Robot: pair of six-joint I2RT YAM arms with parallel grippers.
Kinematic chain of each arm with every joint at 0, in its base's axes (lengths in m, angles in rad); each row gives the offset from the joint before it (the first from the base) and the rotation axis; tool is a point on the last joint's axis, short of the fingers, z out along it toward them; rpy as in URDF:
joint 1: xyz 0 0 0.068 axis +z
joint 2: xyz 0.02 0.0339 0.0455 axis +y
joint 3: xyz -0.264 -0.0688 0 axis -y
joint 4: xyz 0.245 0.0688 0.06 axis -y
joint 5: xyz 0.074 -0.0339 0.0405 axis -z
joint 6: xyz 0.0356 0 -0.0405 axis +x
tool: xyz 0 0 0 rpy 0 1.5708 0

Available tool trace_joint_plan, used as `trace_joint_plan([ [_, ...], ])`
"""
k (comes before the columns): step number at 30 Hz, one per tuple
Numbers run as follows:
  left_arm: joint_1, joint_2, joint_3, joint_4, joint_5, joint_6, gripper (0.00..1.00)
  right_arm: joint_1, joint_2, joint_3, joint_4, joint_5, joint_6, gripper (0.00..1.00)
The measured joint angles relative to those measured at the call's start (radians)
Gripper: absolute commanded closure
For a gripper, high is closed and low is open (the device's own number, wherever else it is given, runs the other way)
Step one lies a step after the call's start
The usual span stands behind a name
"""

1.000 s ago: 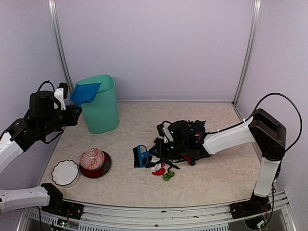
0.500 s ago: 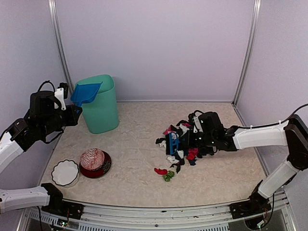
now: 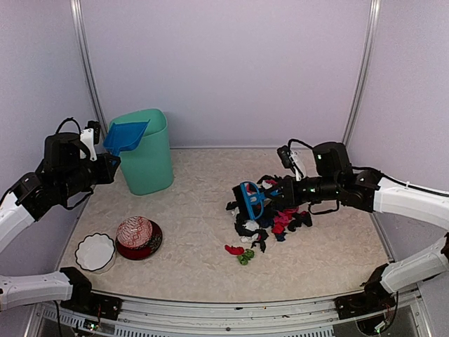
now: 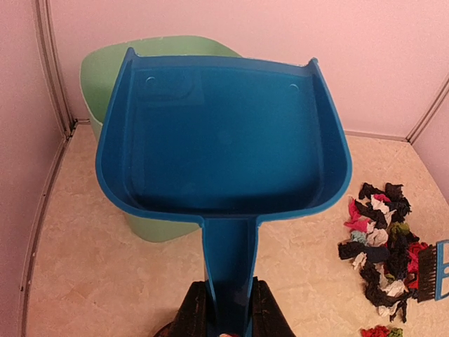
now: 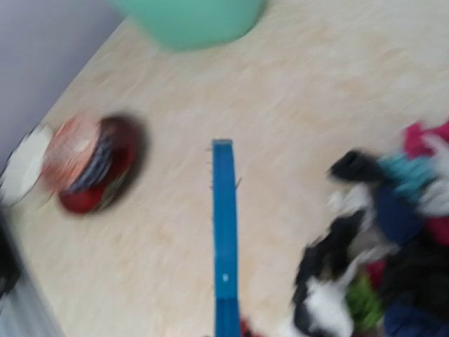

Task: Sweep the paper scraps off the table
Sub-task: Sweep the paper scraps at the center of the board.

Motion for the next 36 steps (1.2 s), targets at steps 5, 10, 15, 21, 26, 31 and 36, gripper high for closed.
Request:
trace_joint_plan([
  [5, 0.000, 0.000, 0.000, 0.000, 0.000, 0.000, 1.00, 0.028, -0.003, -0.002, -0.095, -0.113, -0.060, 1.00],
  [10, -0.002, -0.004, 0.000, 0.001, -0.002, 0.000, 1.00, 0.109, 0.058, 0.001, -0.155, -0.162, -0.119, 1.00],
  [15, -0.005, 0.001, 0.000, 0.002, -0.005, -0.001, 1.00, 0.171, 0.201, 0.038, -0.222, -0.130, -0.179, 1.00],
  [21, -0.006, 0.009, 0.000, 0.002, -0.021, -0.002, 1.00, 0.179, 0.290, 0.107, -0.273, 0.019, -0.209, 1.00],
  [26, -0.015, 0.018, 0.000, 0.002, -0.034, -0.002, 1.00, 0.159, 0.299, 0.156, -0.307, 0.213, -0.223, 1.00],
  [31, -0.021, 0.033, 0.000, 0.002, -0.041, -0.005, 1.00, 0.095, 0.289, 0.161, -0.322, 0.322, -0.241, 1.00],
  [36, -0.026, 0.058, 0.037, -0.022, -0.045, -0.013, 1.00, 0.055, 0.231, 0.189, -0.340, 0.321, -0.268, 1.00],
])
